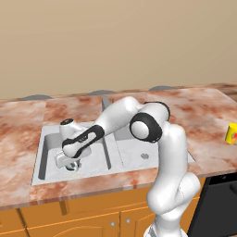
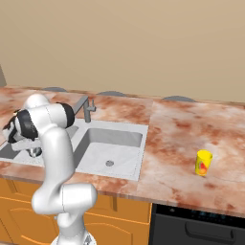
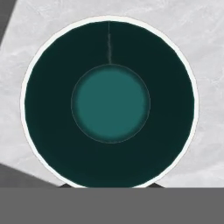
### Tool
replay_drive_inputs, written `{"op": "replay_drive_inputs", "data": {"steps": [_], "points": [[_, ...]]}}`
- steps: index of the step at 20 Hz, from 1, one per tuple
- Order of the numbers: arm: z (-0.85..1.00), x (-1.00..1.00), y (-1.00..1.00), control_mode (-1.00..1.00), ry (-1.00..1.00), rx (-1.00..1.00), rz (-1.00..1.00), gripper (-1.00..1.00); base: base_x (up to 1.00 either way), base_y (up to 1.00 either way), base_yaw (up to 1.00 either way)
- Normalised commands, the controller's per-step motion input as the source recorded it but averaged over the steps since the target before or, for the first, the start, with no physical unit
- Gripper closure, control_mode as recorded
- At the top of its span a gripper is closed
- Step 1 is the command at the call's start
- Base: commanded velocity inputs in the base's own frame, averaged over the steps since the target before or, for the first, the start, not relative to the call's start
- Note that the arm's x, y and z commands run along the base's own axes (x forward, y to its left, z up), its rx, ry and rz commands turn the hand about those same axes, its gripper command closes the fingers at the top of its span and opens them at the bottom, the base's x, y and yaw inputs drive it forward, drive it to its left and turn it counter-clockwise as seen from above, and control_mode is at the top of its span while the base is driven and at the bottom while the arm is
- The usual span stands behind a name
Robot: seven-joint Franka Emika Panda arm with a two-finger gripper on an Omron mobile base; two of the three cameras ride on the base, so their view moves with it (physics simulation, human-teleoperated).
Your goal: Move any existing items from the left basin to the right basin for drying. Then move the cup from the counter to the left basin of the sink for washing.
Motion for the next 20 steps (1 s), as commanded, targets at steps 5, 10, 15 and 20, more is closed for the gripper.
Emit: {"op": "replay_drive_inputs", "data": {"steps": [5, 10, 15, 20], "points": [[0.39, 0.00, -0.06, -1.00, 0.00, 0.00, 0.00, 1.00, 0.00, 0.00, 0.00], [0.42, 0.00, -0.12, -1.00, 0.00, 0.00, 0.00, 1.00, 0.00, 0.00, 0.00], [0.41, 0.00, -0.16, -1.00, 0.00, 0.00, 0.00, 1.00, 0.00, 0.00, 0.00], [0.37, 0.00, -0.20, -1.00, 0.00, 0.00, -0.02, 1.00, 0.00, 0.00, 0.00]]}}
